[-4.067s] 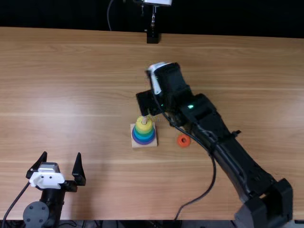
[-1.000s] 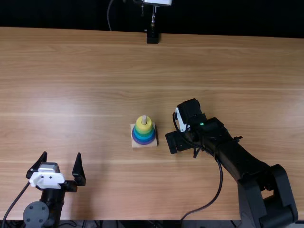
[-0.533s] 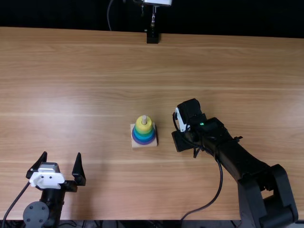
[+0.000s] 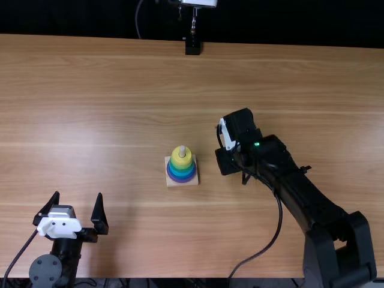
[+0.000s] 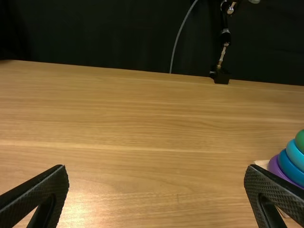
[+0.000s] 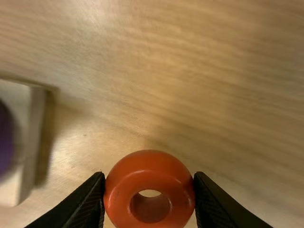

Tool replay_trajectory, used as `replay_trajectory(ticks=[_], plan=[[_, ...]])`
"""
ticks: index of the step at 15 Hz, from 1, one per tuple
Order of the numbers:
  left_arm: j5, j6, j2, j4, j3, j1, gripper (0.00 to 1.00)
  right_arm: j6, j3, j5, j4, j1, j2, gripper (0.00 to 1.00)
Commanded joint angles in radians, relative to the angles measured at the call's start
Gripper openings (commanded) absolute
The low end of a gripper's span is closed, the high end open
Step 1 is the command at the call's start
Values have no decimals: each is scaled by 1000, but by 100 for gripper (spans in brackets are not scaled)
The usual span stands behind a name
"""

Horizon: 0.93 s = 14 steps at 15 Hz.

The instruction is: Build the Hanoi tower: stack the rings onto the peg from bottom to top in this color order: purple, dark blue, light blue, dark green, light green, yellow, orange.

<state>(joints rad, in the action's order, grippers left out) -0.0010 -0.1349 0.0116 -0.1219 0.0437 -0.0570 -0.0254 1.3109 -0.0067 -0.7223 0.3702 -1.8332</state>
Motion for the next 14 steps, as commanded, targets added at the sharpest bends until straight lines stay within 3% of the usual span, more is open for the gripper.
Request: replay_trajectory(ticks=[1, 6, 10, 14], plan=[[-10, 4, -12, -3, -39, -1, 100, 9, 103, 1, -87, 4, -3, 0], [-10, 4, -12, -3, -39, -1, 100, 14, 470, 1, -438, 70, -9, 0], [-10, 4, -12, -3, -39, -1, 100, 14, 653, 1, -468, 134, -32, 0], [-10, 4, -12, -3, -39, -1, 100, 12, 703, 1, -508, 213, -47, 0]])
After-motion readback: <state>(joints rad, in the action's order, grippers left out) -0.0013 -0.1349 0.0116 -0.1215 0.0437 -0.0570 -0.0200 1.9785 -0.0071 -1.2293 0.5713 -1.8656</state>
